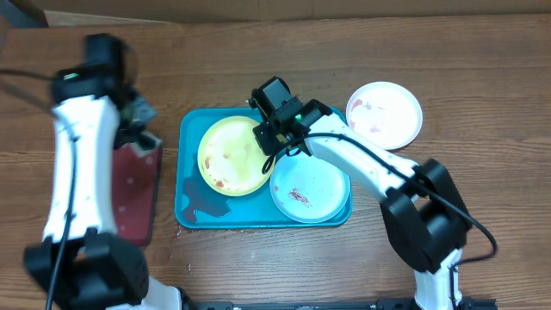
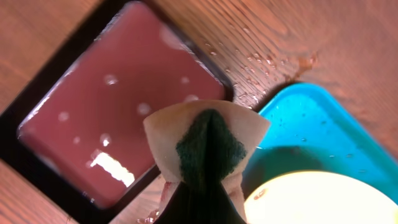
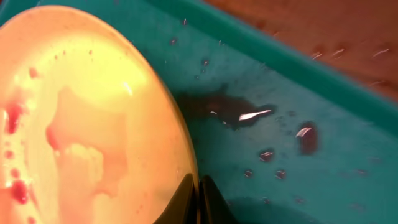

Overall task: Clean dirty plates on tray and stack at the side
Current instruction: 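Lift the yellow plate with the right gripper and stack it on the white plate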

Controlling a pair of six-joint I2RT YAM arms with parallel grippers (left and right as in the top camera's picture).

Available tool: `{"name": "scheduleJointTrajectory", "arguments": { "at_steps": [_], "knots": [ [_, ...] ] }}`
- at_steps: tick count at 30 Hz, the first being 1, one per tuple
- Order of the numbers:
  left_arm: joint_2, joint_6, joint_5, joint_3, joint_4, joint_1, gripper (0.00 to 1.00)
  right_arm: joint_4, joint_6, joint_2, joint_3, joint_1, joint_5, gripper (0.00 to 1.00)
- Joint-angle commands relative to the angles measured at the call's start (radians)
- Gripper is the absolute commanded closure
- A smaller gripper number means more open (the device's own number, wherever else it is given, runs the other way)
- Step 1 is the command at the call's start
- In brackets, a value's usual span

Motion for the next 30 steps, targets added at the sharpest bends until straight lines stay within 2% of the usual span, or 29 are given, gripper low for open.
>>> {"name": "scheduleJointTrajectory", "arguments": {
  "at_steps": [1,5,10,16,19,24,30],
  "knots": [
    [-0.043,0.031,0.212,0.01,-0.051,0.154,0.96,-0.022,-0.124,-0.162,0.092,0.083,0.333,0.96],
    [-0.041,0.034,0.247,0.001,-0.101,0.277,0.96,0.001,-0.264,-0.226,0.105,0.19,0.625,0.96],
    [-0.041,0.057,0.299,-0.01,-0.116,0.369,0.96,0.126,-0.57,-0.24,0.106,0.327,1.038,0.96],
    [-0.041,0.069,0.327,-0.01,-0.119,0.399,0.96,0.271,-0.875,-0.24,0.106,0.41,1.251,0.96],
    [-0.041,0.069,0.327,-0.01,-0.118,0.398,0.96,0.344,-0.981,-0.24,0.106,0.42,1.304,0.96],
    [-0.041,0.069,0.328,-0.01,-0.119,0.397,0.96,0.399,-1.015,-0.24,0.106,0.421,1.321,0.96],
    [-0.041,0.076,0.328,-0.01,-0.119,0.397,0.96,0.381,-0.854,-0.24,0.105,0.394,1.315,0.97]
  ]
}}
